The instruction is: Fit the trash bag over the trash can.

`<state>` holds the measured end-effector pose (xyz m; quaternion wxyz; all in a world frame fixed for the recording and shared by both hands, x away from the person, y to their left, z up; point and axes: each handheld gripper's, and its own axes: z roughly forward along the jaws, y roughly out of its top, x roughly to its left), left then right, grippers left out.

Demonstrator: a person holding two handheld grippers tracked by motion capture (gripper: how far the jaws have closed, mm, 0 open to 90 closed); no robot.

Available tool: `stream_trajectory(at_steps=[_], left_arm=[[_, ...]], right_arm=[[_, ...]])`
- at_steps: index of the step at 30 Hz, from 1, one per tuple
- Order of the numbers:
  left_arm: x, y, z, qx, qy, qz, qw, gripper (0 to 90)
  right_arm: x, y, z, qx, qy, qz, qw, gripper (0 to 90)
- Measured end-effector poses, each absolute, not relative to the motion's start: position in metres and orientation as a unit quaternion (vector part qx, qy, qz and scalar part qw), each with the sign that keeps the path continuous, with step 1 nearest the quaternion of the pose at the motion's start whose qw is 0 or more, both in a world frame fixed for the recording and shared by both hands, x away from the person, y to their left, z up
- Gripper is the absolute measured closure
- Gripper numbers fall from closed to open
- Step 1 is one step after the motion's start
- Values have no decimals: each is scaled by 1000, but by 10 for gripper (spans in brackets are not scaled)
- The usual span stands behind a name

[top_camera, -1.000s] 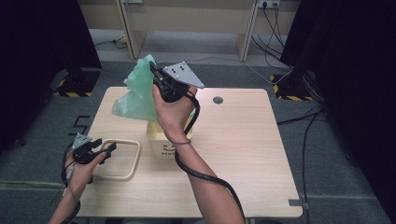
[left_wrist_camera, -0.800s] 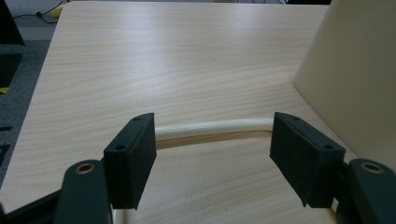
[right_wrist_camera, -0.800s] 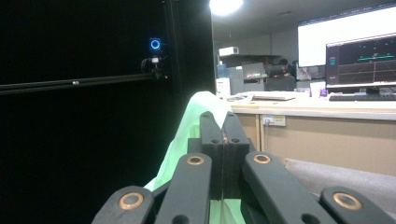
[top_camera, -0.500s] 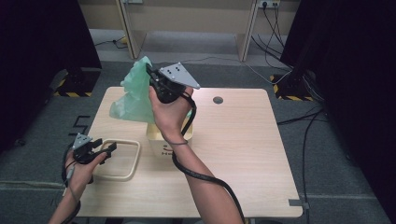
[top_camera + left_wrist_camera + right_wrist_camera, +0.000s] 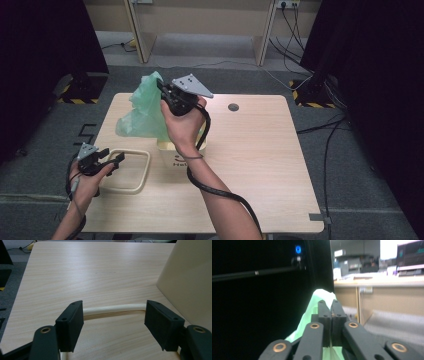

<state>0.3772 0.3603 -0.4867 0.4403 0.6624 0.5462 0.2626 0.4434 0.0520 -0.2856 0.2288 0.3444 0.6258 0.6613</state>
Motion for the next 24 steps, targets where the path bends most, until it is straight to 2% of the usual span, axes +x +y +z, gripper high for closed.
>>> stream_trajectory(at_steps=[6, 14, 19, 22, 24], left_arm=[[375, 357, -480, 667, 534, 263, 449, 304], [369, 334, -457, 689, 468, 243, 498, 287], [374, 322, -443, 699, 439, 212, 524, 243], [377, 314, -439, 699, 422, 175, 550, 215], [379, 309, -438, 700, 416, 168, 555, 212]], right_arm=[[449, 22, -318, 374, 676, 603, 197, 702], [448, -31, -351, 393, 746, 523, 122, 610], [448, -44, -349, 397, 751, 517, 109, 583], [453, -38, -338, 388, 754, 519, 107, 566], [457, -31, -330, 382, 755, 522, 109, 558]])
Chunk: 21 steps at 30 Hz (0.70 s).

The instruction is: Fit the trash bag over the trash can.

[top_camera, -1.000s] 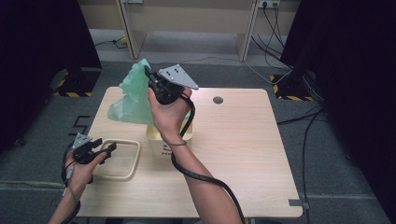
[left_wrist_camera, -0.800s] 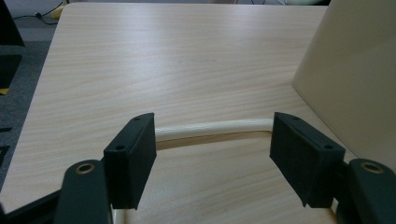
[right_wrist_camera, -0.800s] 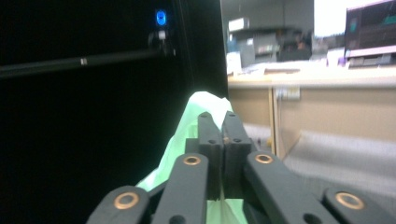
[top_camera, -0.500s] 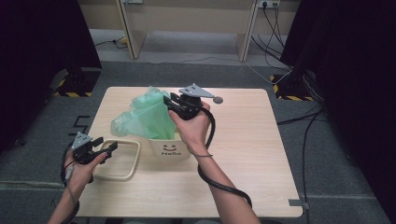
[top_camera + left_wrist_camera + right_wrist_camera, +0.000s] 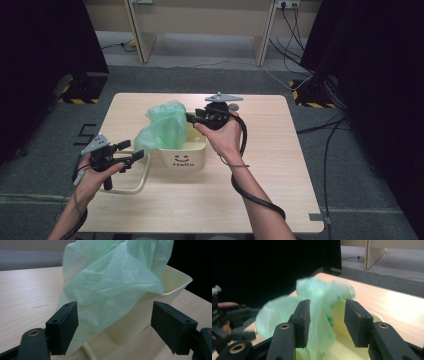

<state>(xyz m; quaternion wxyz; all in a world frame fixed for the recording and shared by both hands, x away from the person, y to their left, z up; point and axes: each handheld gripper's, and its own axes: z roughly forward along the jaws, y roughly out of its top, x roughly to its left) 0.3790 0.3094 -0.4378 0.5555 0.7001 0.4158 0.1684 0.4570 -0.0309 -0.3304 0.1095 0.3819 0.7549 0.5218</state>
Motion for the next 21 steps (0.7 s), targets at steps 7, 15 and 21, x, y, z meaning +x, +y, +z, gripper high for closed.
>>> stream_trajectory(at_steps=[7, 15, 21], left_arm=[[387, 302, -431, 705, 402, 166, 559, 347], [394, 296, -425, 713, 386, 182, 556, 678], [390, 288, -412, 731, 345, 207, 552, 768]], right_arm=[[478, 3, -309, 361, 776, 509, 88, 507], [499, 22, -317, 337, 835, 428, 77, 748], [495, -2, -319, 348, 826, 435, 83, 900]])
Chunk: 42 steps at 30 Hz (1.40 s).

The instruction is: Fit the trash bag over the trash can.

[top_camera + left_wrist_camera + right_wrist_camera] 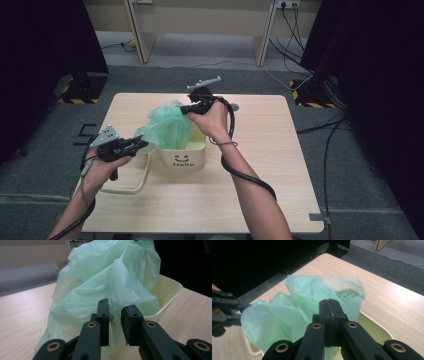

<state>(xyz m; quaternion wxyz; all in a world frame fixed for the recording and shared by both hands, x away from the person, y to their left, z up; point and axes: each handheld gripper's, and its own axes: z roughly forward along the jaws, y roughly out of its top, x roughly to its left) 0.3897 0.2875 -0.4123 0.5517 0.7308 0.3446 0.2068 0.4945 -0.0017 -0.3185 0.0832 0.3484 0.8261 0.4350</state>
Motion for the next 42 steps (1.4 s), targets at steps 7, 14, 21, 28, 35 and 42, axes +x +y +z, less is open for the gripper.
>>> stream_trajectory(at_steps=[7, 14, 21, 28, 35, 42], left_arm=[[381, 266, -403, 755, 288, 204, 552, 780], [369, 237, -411, 784, 246, 171, 544, 778], [362, 216, -424, 809, 222, 145, 525, 804], [359, 207, -434, 827, 210, 137, 503, 822], [358, 202, -440, 834, 205, 134, 495, 822], [351, 207, -429, 819, 215, 127, 517, 679]], right_arm=[[472, -48, -324, 364, 817, 438, 90, 900], [453, -88, -352, 398, 814, 415, 84, 900], [444, -107, -382, 425, 818, 384, 63, 900], [446, -110, -362, 427, 808, 398, 82, 715], [452, -82, -325, 404, 787, 458, 91, 596], [457, -40, -329, 375, 805, 455, 60, 561]])
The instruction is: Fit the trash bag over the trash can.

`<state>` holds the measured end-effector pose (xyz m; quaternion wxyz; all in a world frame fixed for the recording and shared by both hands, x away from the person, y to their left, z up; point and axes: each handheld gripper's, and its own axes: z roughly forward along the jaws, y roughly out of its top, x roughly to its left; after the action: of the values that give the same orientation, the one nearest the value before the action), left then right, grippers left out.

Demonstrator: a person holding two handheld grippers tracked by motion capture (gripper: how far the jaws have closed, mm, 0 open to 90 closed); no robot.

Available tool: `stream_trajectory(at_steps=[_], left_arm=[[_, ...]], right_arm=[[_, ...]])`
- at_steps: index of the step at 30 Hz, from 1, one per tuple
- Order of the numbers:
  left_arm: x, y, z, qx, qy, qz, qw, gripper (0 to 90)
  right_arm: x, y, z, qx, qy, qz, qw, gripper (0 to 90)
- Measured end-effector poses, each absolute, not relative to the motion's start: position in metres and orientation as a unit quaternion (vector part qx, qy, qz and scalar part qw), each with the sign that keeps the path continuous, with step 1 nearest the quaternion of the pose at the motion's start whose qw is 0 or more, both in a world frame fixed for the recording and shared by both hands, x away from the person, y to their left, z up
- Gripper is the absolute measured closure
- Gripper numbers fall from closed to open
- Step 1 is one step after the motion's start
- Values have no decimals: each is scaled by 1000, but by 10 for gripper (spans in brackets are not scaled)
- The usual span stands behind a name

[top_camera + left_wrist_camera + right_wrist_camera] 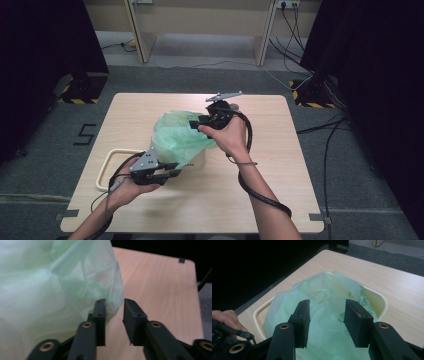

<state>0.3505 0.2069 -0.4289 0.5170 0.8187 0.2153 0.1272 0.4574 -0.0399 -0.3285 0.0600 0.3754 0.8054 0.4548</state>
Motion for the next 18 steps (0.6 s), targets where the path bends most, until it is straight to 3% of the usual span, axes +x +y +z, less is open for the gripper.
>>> stream_trajectory(at_steps=[6, 12, 18], left_arm=[[342, 234, -400, 782, 242, 147, 555, 564], [364, 266, -385, 737, 324, 186, 562, 489], [390, 275, -396, 734, 368, 131, 556, 407]], right_arm=[[459, -27, -336, 373, 813, 444, 49, 559], [460, -26, -343, 381, 819, 427, 48, 647], [462, -28, -346, 387, 817, 425, 46, 699]])
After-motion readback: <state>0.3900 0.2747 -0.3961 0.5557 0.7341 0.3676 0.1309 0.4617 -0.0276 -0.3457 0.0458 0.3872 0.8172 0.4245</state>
